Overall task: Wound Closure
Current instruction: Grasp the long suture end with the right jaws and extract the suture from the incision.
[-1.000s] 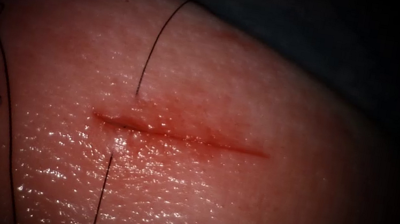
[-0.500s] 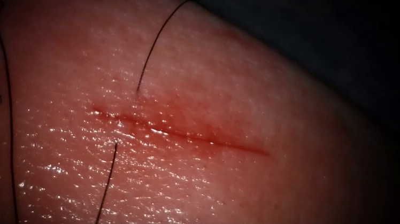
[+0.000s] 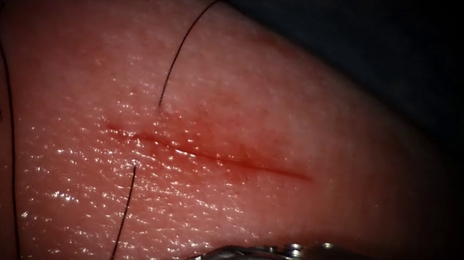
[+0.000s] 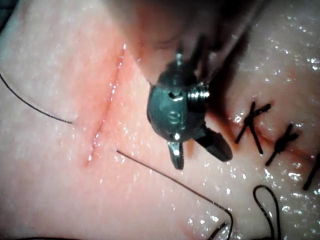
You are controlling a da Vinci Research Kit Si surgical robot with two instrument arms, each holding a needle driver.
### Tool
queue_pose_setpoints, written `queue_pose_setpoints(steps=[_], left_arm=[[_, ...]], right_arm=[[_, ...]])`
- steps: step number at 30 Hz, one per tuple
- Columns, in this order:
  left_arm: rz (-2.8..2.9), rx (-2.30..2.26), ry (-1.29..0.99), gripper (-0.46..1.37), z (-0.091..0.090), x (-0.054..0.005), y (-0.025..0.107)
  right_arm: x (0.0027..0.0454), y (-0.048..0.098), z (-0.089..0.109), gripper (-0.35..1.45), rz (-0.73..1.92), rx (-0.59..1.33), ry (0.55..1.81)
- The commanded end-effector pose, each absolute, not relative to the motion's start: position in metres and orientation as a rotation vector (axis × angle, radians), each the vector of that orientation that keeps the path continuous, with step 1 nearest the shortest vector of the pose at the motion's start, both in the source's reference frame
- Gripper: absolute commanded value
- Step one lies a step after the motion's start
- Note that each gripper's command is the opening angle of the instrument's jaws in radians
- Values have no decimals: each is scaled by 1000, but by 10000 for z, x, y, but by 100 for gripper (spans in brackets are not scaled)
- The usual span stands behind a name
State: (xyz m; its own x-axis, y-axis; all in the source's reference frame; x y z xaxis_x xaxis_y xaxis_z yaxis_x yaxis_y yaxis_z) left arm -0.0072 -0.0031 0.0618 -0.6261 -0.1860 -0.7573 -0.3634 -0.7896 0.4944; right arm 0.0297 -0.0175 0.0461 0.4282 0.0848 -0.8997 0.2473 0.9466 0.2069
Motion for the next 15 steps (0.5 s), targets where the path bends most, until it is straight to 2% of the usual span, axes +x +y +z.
queue_pose_setpoints(steps=[1, 4, 10, 15], left_arm=[[2567, -1306, 968, -35, 618, -72, -31], [2567, -1304, 969, -35, 618, -73, -31], [2569, -1302, 968, -35, 618, -74, -31], [2569, -1303, 968, -35, 618, -74, -31]], right_arm=[[297, -176, 461, 137, -95, 331, 1122], [295, -164, 471, 127, -28, 293, 1106], [300, -149, 486, 139, 57, 242, 1108], [306, -139, 499, 134, 57, 262, 1128]])
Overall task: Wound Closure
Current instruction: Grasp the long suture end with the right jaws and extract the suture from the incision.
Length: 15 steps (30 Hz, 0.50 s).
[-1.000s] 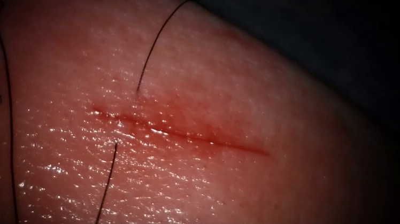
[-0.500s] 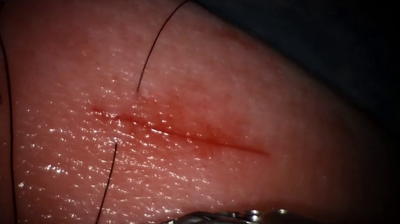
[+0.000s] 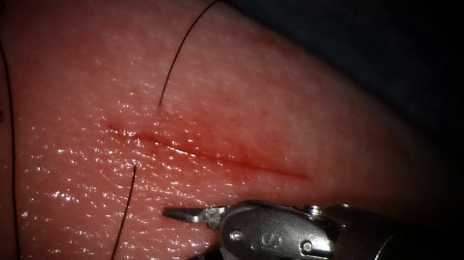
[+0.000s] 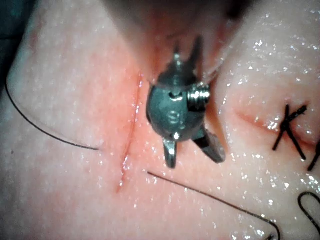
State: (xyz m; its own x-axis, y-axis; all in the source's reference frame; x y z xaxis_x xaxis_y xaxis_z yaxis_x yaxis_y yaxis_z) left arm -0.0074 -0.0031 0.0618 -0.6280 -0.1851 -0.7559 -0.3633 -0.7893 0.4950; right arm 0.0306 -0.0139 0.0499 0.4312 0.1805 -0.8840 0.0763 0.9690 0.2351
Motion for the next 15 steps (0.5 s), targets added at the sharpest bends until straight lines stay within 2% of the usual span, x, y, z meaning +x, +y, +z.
queue_pose_setpoints(steps=[1, 15], left_arm=[[2569, -1303, 968, -35, 618, -74, -31], [2569, -1303, 968, -35, 618, -73, -32]], right_arm=[[307, -138, 501, 134, 58, 259, 1127], [324, -132, 537, 127, 106, 257, 1131]])
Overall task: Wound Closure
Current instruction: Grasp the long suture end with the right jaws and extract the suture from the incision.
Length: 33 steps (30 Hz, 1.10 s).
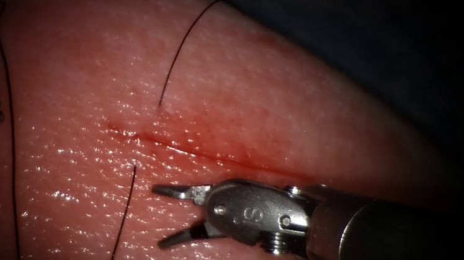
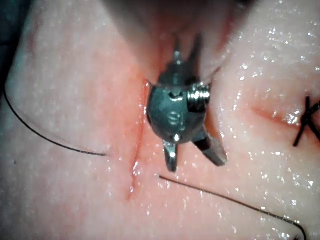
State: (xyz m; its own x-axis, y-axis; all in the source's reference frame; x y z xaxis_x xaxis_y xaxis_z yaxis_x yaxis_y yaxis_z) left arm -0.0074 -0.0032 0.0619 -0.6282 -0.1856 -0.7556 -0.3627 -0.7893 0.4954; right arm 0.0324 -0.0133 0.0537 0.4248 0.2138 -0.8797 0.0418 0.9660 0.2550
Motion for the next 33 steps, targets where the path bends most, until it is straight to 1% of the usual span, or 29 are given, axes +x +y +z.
queue_pose_setpoints(steps=[1, 12, 18, 23, 33], left_arm=[[2569, -1303, 968, -35, 618, -73, -32], [2569, -1303, 968, -35, 618, -73, -32], [2569, -1303, 968, -35, 618, -73, -32], [2569, -1303, 968, -35, 618, -73, -32], [2569, -1303, 968, -35, 618, -73, -32]], right_arm=[[325, -132, 539, 127, 111, 249, 1137], [337, -117, 558, 132, 63, 128, 1196], [348, -111, 565, 135, 41, 76, 1204], [360, -115, 570, 135, 29, 53, 1201], [380, -124, 575, 133, 1, 78, 1223]])
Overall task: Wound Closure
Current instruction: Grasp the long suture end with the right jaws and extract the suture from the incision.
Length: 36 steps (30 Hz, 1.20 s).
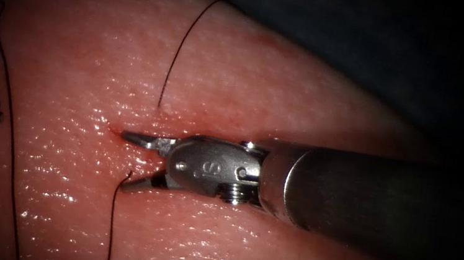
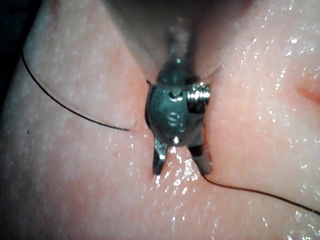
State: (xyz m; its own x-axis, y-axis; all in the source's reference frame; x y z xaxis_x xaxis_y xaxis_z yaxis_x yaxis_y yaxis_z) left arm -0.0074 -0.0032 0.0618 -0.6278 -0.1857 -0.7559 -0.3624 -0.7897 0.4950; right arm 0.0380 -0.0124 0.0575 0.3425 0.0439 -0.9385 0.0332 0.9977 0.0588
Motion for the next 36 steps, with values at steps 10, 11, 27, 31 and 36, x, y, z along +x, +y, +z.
queue_pose_setpoints(steps=[10, 11, 27, 31, 36], left_arm=[[2569, -1304, 967, -35, 617, -73, -32], [2569, -1304, 967, -35, 617, -73, -32], [2569, -1304, 967, -35, 617, -73, -32], [2569, -1304, 967, -35, 617, -73, -32], [2569, -1304, 967, -35, 617, -73, -32]], right_arm=[[380, -136, 581, 125, -41, 101, 1222], [380, -139, 582, 120, -57, 117, 1217], [381, -146, 587, 8, -96, 248, 1219], [380, -144, 589, -35, -74, 270, 1206], [377, -143, 589, -35, -71, 285, 1190]])
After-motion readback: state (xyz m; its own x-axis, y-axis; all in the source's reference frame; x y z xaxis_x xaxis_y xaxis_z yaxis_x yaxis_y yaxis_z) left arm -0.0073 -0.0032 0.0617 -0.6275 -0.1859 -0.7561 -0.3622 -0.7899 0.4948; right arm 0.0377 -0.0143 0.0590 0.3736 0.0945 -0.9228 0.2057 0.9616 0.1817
